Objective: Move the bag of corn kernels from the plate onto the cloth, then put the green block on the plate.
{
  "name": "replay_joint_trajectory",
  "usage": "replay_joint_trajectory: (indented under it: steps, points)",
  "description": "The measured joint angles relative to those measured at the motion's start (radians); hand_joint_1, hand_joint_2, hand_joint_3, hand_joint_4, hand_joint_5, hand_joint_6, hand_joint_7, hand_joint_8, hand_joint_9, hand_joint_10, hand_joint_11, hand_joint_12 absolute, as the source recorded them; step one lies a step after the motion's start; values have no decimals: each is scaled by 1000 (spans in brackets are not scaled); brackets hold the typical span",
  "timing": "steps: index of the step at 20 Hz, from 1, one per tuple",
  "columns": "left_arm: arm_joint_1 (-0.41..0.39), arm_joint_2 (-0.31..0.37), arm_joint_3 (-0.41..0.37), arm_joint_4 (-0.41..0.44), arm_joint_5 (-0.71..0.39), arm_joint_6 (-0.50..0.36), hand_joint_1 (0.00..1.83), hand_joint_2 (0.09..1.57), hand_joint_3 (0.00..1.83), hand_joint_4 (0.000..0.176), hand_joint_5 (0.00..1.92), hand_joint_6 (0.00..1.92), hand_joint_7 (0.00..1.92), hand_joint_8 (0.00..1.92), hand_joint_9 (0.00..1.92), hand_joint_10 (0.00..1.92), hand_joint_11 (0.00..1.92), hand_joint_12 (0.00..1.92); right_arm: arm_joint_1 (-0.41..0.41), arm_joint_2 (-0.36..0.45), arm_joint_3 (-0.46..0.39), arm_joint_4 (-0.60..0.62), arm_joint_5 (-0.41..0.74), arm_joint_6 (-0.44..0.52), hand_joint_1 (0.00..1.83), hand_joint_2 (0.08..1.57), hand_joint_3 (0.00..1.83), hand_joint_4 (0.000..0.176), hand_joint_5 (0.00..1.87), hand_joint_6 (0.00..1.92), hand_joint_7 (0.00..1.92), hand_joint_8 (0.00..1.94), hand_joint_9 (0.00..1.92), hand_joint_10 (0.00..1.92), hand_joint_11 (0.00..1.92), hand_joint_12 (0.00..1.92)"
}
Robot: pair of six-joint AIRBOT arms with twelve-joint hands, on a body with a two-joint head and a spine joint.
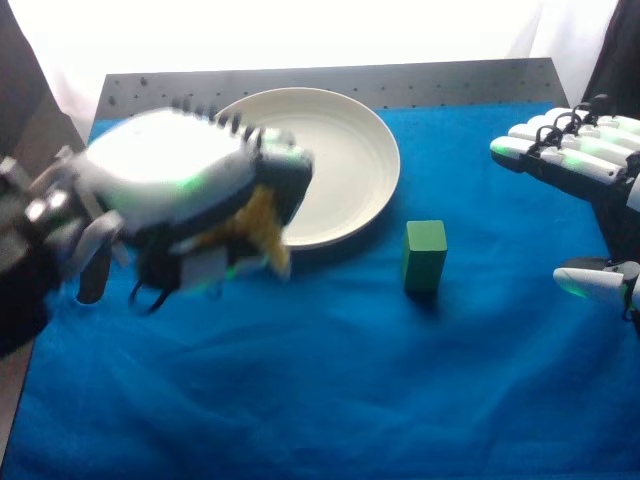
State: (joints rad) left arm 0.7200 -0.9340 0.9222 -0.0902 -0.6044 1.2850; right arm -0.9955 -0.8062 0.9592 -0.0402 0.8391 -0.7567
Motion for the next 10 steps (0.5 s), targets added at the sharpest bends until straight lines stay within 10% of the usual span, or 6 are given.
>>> replay_joint_trajectory:
  steps: [3, 4, 5, 6, 10]
  points:
    - [161, 41, -48, 12, -135, -150, 976, 1486, 1, 0, 469, 1892, 265, 1879, 180, 1584, 207, 1732, 0, 0, -6, 11, 0, 0, 604, 1319, 7, 0, 0, 0, 0, 0, 0, 0, 0, 352]
    - [197, 43, -63, 13, -148, -155, 901, 1450, 0, 0, 436, 1812, 81, 1290, 72, 1280, 41, 1622, 0, 0, -6, 16, -1, 0, 607, 1324, 4, 0, 0, 0, 0, 0, 0, 0, 0, 279]
    - [220, 40, -73, 14, -151, -157, 885, 1344, 0, 23, 118, 1176, 67, 701, 14, 852, 7, 1359, 0, 0, -6, 21, -1, 0, 653, 1319, 0, 0, 0, 0, 0, 0, 0, 0, 0, 257]
    - [242, 26, -76, 11, -143, -170, 539, 1128, 0, 167, 4, 46, 2, 27, 0, 33, 0, 92, 0, -4, -6, 25, 0, 0, 683, 1303, 0, 0, 0, 0, 0, 0, 0, 0, 0, 22]
    - [270, 19, -67, -30, -171, -199, 252, 1033, 0, 176, 0, 0, 0, 0, 0, 0, 0, 0, 0, -13, -8, 28, -4, 0, 729, 1256, 0, 0, 0, 0, 0, 0, 0, 0, 0, 0]
